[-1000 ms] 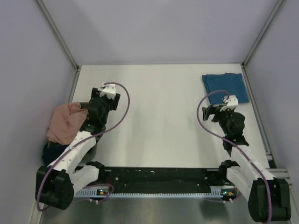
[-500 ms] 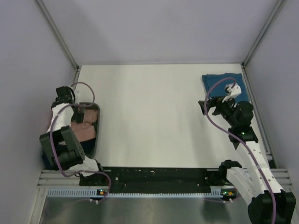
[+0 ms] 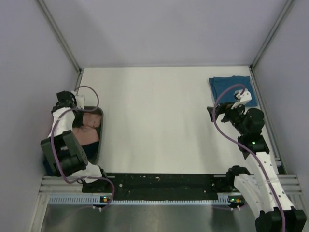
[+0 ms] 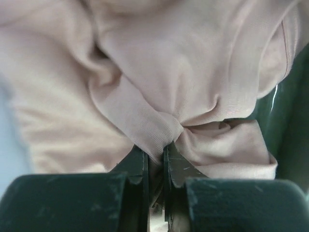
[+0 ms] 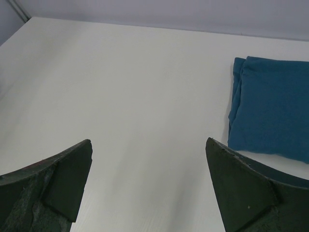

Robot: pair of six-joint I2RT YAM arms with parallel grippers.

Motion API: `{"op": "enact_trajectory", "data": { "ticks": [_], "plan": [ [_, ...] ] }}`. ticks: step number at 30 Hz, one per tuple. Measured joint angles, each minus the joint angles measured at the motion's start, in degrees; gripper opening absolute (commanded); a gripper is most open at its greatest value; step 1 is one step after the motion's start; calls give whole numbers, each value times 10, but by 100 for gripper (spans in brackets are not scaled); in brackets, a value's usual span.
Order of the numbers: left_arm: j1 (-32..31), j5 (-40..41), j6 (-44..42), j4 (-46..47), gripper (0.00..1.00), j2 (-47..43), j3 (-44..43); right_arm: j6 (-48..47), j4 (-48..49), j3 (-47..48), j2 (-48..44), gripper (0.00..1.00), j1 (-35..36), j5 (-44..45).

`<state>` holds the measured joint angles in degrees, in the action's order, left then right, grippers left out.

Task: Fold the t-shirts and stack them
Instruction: Grab crumpled tshirt from bin with the left arm

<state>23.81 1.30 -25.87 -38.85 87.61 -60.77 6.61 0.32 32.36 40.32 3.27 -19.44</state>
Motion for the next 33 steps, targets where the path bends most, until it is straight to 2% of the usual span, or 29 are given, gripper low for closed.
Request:
{"op": "enact_trajectory", "data": {
  "ticks": [3, 8, 12, 17, 20, 23, 24, 30, 33],
  "plan": [
    [0, 27, 12, 3, 0, -75, -9, -3, 0, 0, -8, 99, 0, 2],
    [-10, 52, 11, 19, 0, -224, -89, -6, -9, 0, -8, 99, 0, 2],
    [-42, 75, -7, 37, 0, -286, -140, -9, -12, 0, -8, 99, 0, 1],
    [-46, 91, -26, 40, 0, -265, -146, -11, -12, 0, -8, 99, 0, 1],
    [-46, 55, -33, 37, 1, -227, -110, -12, -12, 0, -8, 99, 0, 0],
    [-46, 2, -37, 8, 35, -197, -77, -15, -12, 0, -4, 99, 0, -2],
    [-46, -10, -39, 2, 40, -191, -70, -15, -12, 0, -1, 99, 0, -2],
    [-49, -10, -60, 15, 40, -182, -34, -15, -12, 0, 7, 99, 0, -8],
    [-49, 6, -72, 24, 28, -161, -22, -17, -13, 0, 7, 99, 0, -8]
  ]
}}
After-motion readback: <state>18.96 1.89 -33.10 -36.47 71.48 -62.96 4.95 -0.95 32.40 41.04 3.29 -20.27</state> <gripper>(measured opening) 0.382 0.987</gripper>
